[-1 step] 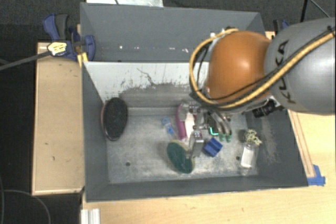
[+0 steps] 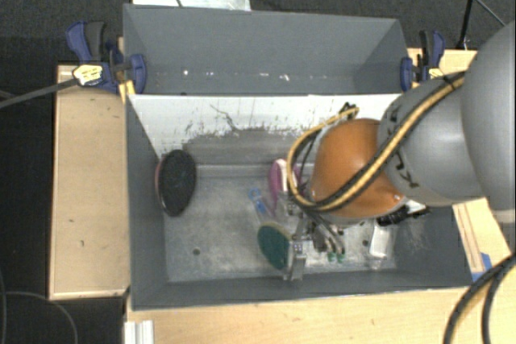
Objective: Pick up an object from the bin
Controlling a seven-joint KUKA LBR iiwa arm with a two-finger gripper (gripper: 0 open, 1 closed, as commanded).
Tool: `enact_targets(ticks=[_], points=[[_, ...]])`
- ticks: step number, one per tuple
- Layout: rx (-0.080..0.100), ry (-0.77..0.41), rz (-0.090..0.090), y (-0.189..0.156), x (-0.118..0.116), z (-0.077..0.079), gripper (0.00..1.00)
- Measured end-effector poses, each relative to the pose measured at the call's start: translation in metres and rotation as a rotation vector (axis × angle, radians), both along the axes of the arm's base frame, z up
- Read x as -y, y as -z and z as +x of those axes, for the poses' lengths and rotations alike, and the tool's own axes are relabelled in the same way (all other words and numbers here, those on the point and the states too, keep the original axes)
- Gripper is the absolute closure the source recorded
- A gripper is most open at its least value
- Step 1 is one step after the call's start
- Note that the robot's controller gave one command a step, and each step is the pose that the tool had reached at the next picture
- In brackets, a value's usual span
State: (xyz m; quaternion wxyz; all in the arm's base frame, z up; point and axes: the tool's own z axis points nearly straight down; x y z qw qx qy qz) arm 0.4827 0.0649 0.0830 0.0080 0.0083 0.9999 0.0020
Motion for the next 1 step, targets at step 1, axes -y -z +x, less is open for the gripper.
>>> enact_targets(ticks=[1], points=[[-0.011,0.005,-0.004,-0.001,0.0014,-0.0022,1.0]])
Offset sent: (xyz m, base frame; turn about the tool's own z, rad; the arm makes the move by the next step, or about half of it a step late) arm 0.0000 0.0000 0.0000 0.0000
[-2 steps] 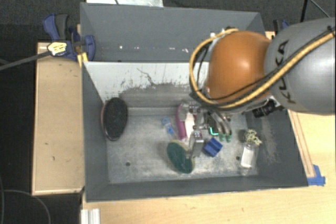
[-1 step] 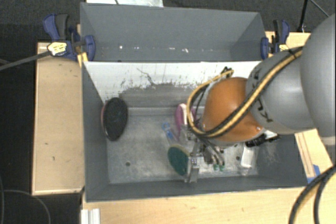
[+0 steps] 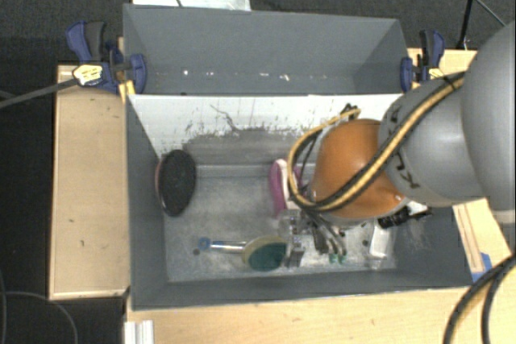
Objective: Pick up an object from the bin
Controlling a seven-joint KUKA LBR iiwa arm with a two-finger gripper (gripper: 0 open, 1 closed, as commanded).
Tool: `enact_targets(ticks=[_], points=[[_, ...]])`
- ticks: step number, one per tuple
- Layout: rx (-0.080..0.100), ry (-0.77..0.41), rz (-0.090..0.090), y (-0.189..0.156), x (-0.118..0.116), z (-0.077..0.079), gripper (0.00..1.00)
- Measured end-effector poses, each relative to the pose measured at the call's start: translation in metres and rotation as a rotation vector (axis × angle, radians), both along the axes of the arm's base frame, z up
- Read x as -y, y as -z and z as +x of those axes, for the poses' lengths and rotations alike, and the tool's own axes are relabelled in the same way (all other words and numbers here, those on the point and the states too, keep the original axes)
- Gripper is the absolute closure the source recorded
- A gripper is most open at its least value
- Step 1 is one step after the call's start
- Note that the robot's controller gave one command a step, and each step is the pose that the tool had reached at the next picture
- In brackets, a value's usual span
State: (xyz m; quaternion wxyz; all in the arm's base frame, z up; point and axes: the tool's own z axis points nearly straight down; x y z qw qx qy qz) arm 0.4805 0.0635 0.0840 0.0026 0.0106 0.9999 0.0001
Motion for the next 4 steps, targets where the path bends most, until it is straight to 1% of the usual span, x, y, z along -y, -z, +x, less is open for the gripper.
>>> enact_targets(ticks=[1,2,3,4], points=[[0.002,-0.357,-0.001,-0.066,-0.003,0.009,1.0],[-0.002,-0.354,0.0,-0.064,-0.003,0.008,0.0],[-0.004,-0.278,0.001,0.017,-0.042,0.009,0.0],[-0.002,-0.272,0.0,0.014,-0.04,0.009,1.0]])
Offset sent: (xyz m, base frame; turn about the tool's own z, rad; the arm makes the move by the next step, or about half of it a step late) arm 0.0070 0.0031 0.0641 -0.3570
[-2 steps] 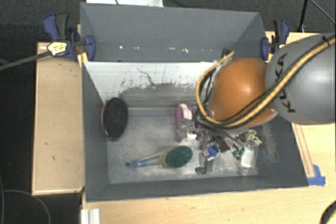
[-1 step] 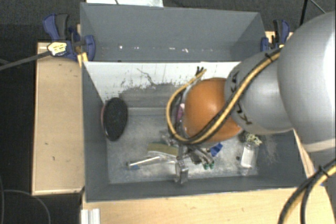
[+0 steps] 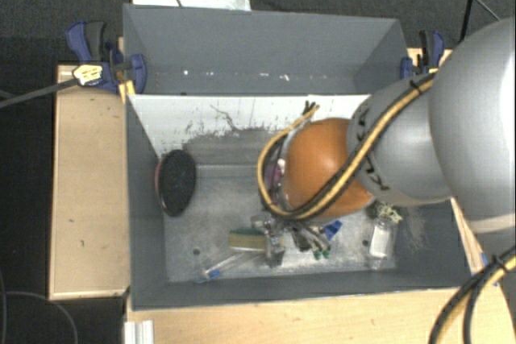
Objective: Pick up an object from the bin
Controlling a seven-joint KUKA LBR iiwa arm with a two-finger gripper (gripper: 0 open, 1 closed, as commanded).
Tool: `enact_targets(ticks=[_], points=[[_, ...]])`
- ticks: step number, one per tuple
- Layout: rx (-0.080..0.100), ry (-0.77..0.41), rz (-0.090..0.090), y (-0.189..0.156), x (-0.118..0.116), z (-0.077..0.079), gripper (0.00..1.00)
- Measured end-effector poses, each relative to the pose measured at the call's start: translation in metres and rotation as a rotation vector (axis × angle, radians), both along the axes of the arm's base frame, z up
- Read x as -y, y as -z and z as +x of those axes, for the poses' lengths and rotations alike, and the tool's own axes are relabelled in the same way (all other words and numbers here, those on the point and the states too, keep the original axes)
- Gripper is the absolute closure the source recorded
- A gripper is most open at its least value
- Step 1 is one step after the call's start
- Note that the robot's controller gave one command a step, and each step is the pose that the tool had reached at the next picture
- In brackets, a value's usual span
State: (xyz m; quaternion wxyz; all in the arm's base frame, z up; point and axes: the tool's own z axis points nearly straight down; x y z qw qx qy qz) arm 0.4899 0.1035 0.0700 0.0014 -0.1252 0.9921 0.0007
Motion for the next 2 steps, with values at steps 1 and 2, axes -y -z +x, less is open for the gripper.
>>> enact_targets(ticks=[1,2], points=[[0.007,-0.037,0.0,-0.122,-0.007,0.004,1.0],[0.01,-0.013,0.001,-0.231,-0.008,0.028,1.0]])
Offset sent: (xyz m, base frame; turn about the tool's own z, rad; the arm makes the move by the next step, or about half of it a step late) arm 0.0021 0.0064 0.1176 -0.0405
